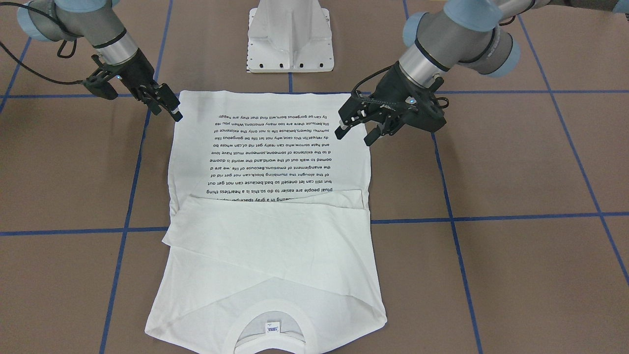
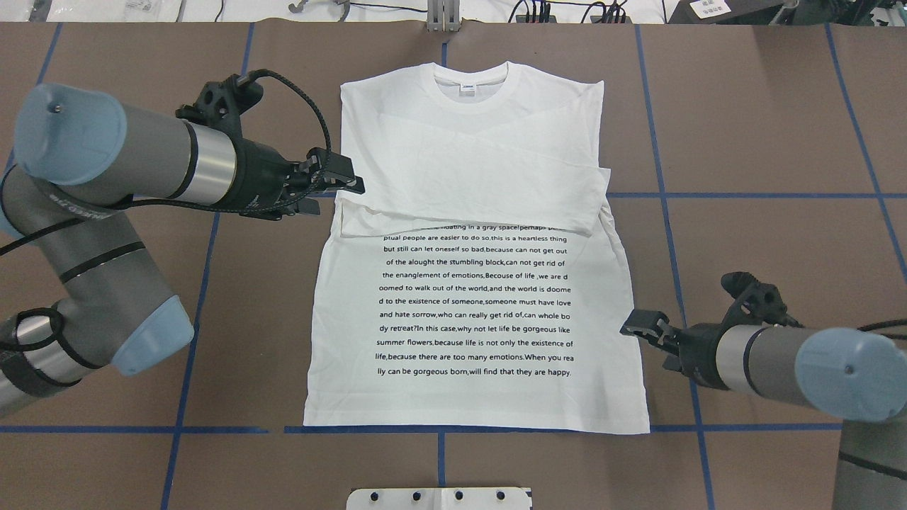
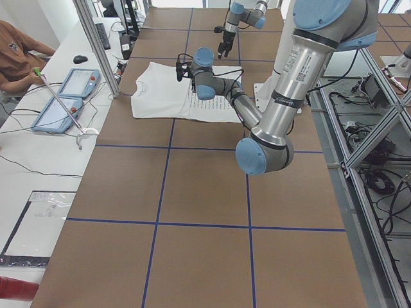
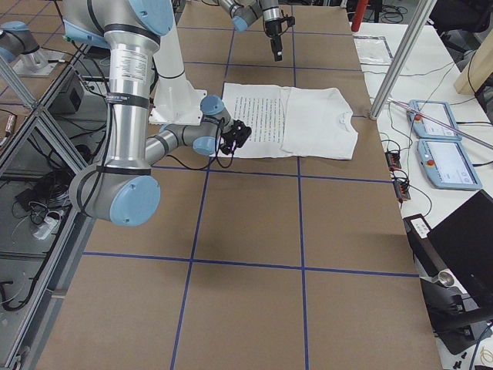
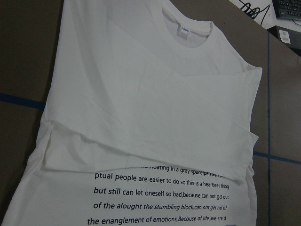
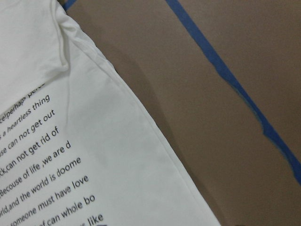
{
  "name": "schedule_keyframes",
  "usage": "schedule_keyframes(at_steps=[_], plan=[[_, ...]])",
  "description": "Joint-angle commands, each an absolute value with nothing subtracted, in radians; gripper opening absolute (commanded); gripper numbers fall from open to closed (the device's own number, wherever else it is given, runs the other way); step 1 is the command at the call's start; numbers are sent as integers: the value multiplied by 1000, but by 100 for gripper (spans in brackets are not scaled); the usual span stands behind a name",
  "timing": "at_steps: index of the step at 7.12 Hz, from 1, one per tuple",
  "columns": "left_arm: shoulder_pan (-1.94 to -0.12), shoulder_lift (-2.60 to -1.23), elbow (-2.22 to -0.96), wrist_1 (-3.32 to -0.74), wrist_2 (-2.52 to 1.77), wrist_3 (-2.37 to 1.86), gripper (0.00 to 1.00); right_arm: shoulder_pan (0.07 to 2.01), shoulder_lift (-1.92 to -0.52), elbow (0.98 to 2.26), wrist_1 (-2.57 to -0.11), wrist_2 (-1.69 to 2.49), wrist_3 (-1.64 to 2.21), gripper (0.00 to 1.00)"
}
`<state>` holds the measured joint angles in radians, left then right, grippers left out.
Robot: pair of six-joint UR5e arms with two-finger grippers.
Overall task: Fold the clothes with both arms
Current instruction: 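Release the sleeve and move both grippers to the shirt's near hem corners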
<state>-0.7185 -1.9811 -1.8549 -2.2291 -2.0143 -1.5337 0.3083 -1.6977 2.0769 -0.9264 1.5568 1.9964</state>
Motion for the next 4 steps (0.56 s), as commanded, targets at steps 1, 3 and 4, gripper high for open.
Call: schedule_keyframes(at_steps=[1, 3, 4], plan=[[-719, -1909, -1922, -2227, -2029, -1535, 85, 63, -1692, 2138, -1075, 1290, 2209, 90], [-713, -1855, -1957, -2218, -2063, -1546, 91, 9, -1700, 2117, -1075, 1252, 2247, 87], [-713, -1855, -1956, -2218, -2063, -1548, 92, 0, -1700, 2109, -1077, 1253, 2258, 85]])
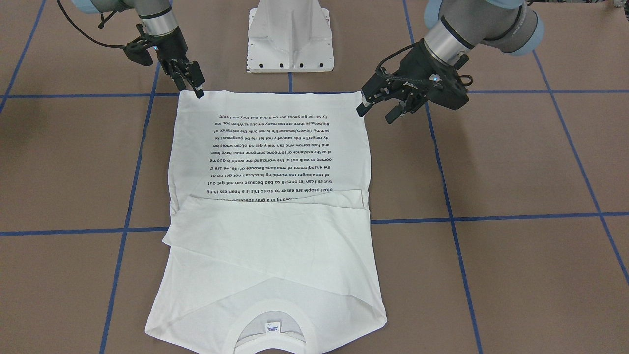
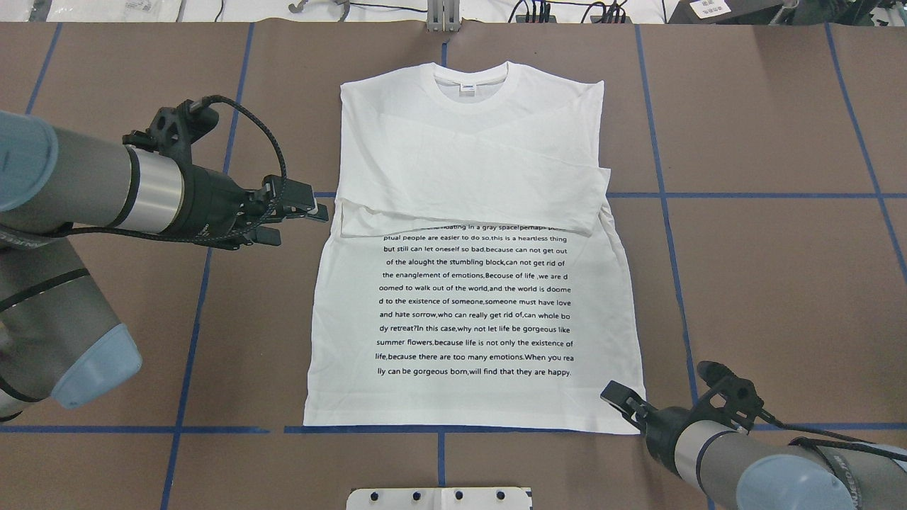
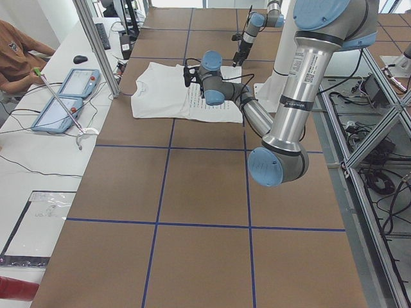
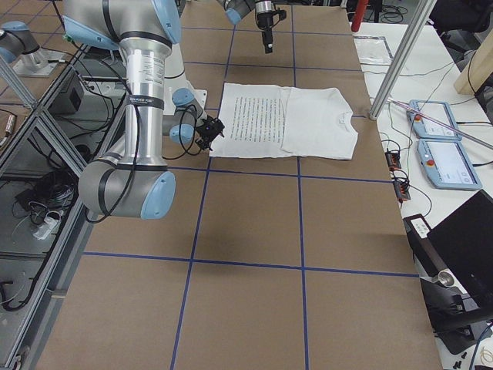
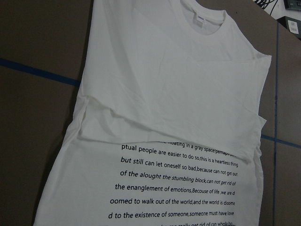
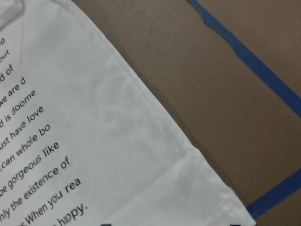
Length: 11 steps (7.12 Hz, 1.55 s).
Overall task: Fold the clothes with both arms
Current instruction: 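Release the sleeve and move both grippers to the shirt's near hem corners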
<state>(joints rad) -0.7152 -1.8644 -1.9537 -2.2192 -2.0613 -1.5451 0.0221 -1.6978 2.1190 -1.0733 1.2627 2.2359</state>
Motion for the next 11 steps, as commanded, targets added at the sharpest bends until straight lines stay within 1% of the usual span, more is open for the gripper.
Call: schedule_keyframes(at_steps=[1, 4, 5, 6, 7, 8, 9, 11], plan=[[-712, -1856, -1954, -2218, -2063, -1548, 95, -2, -1701, 2106, -1106, 1253, 2258, 83], [-701, -1867, -1942, -2220, -2062, -1580, 95, 2, -1703, 2111, -1127, 1269, 2261, 76], [-701, -1867, -1942, -2218, -2062, -1580, 95, 0, -1713, 2111, -1127, 1275, 2275, 67], [-701, -1867, -1942, -2218, -2062, -1580, 95, 0, -1715, 2111, -1127, 1275, 2282, 55], [-701, -1867, -1942, -2218, -2062, -1582, 95, 0, -1715, 2109, -1127, 1276, 2283, 38], [-701, -1865, -1942, -2218, -2062, -1582, 95, -2, -1717, 2109, -1127, 1278, 2284, 16], [-701, -1865, -1942, -2218, -2062, -1582, 95, -2, -1715, 2108, -1127, 1295, 2286, 0], [-698, -1856, -1945, -2217, -2053, -1592, 95, -2, -1715, 2115, -1126, 1310, 2292, 0]])
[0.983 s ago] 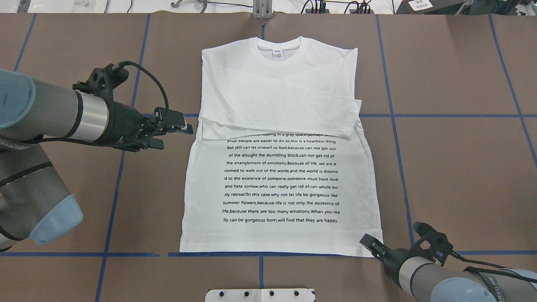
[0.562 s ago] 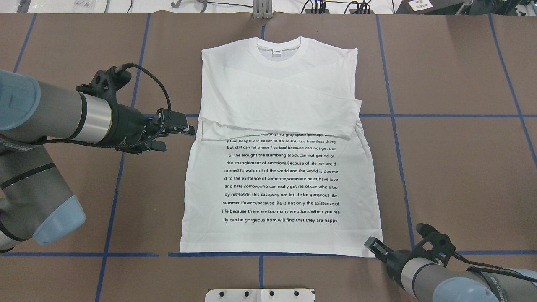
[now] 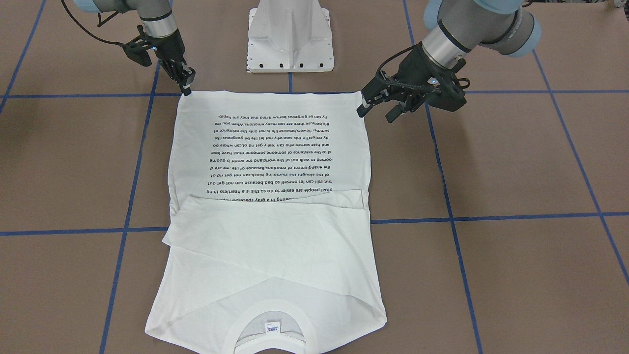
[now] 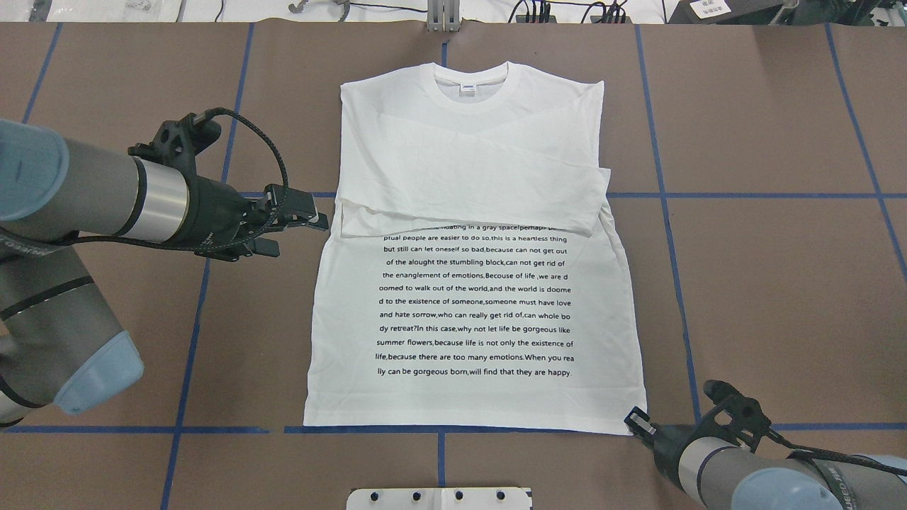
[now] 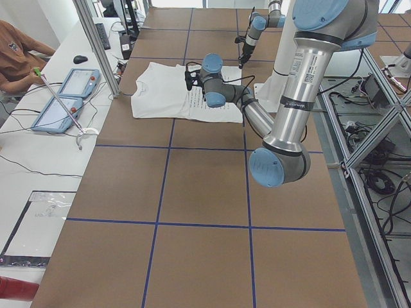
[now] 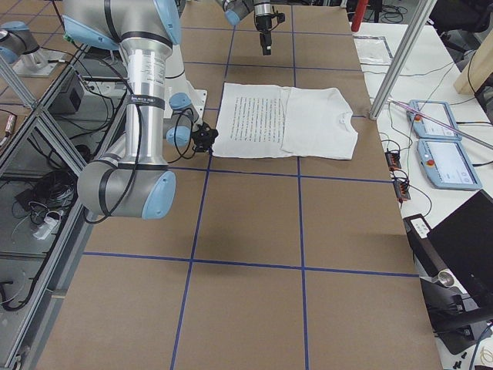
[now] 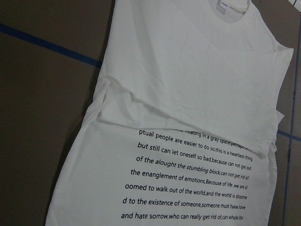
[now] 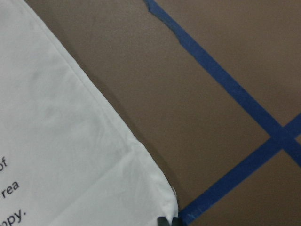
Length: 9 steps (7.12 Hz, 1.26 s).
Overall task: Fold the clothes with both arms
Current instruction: 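Release the sleeve and move both grippers to the shirt's near hem corners, then grasp both near hem corners with the left and right grippers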
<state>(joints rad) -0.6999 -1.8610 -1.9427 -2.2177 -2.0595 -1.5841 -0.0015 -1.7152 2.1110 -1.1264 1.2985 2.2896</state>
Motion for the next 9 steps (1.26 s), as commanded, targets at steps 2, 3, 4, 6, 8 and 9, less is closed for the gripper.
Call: schedule_keyframes(at_steps=[2, 3, 4, 6, 8, 9], plan=[[-460, -1787, -1951, -2215, -1818, -1716, 90, 3, -1717, 2141, -1126, 1319, 2292, 0], [-311, -1776, -1948, -2165, -1672, -1768, 87, 5, -1718, 2143, -1124, 1319, 2290, 0], [-273, -1784, -1954, -2054, -1646, -1775, 85, 5, -1718, 2146, -1124, 1319, 2290, 0], [-259, -1781, -1971, -2008, -1647, -1775, 80, 5, -1724, 2155, -1124, 1319, 2290, 0], [-212, -1781, -1965, -1944, -1649, -1787, 77, 5, -1724, 2155, -1124, 1319, 2290, 0], [-184, -1776, -1957, -1944, -1649, -1793, 73, 6, -1723, 2157, -1123, 1319, 2292, 0]])
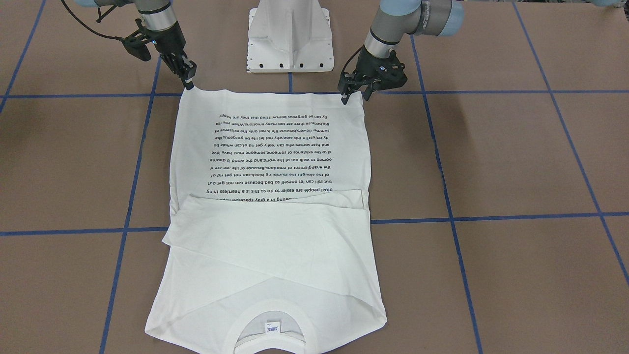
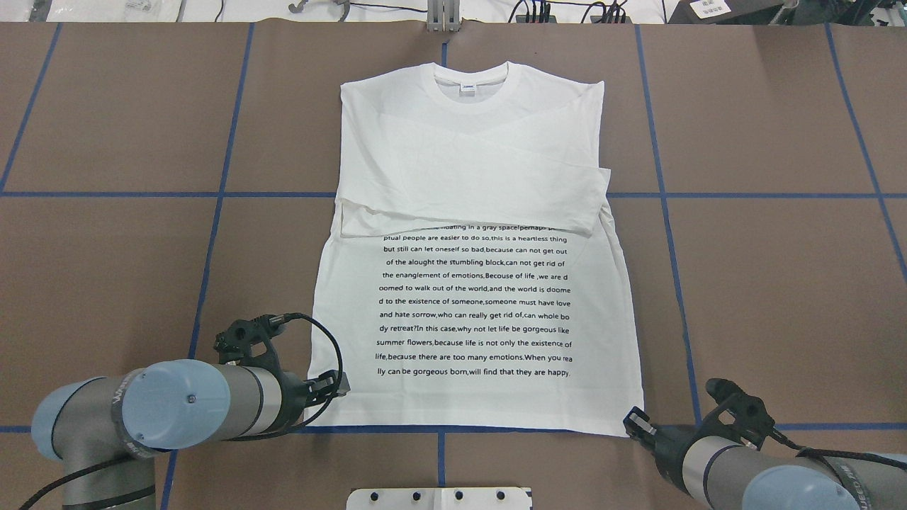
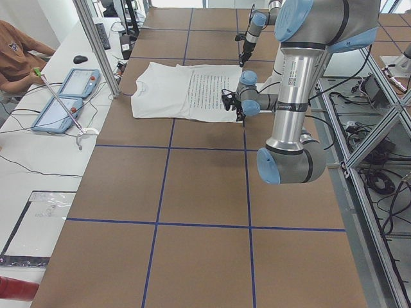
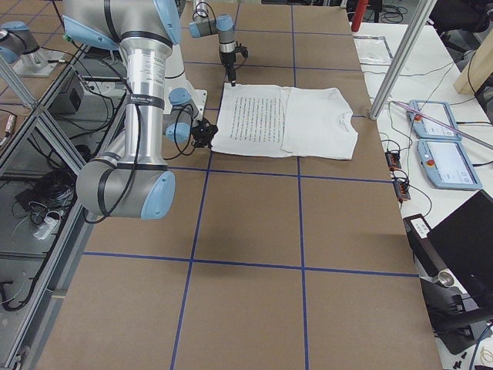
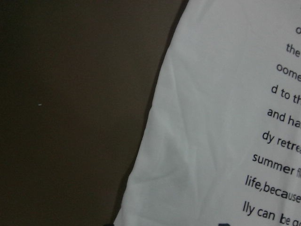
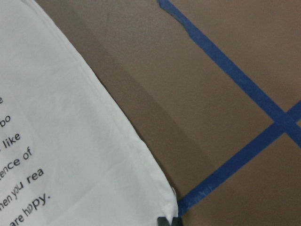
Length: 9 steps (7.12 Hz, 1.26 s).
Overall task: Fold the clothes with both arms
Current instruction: 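Grasp both near hem corners with the left and right grippers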
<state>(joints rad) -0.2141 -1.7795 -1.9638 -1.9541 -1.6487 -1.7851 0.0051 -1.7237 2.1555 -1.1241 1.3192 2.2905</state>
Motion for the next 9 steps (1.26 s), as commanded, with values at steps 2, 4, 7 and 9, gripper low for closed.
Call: schedule_keyframes(at_steps=[2, 4, 7, 9], plan=[[-183, -1776, -1963, -1942, -1651, -1808, 56, 6, -1723, 2166, -1124, 1319, 2290, 0], [-183, -1763, -1970, -1942, -1651, -1828, 0, 9, -1723, 2171, -1124, 1319, 2290, 0], [-183, -1759, -1994, -1942, -1654, -1827, 0, 12, -1720, 2175, -1123, 1319, 2290, 0], [-172, -1708, -2086, -1942, -1658, -1827, 0, 11, -1723, 2203, -1123, 1324, 2290, 0]])
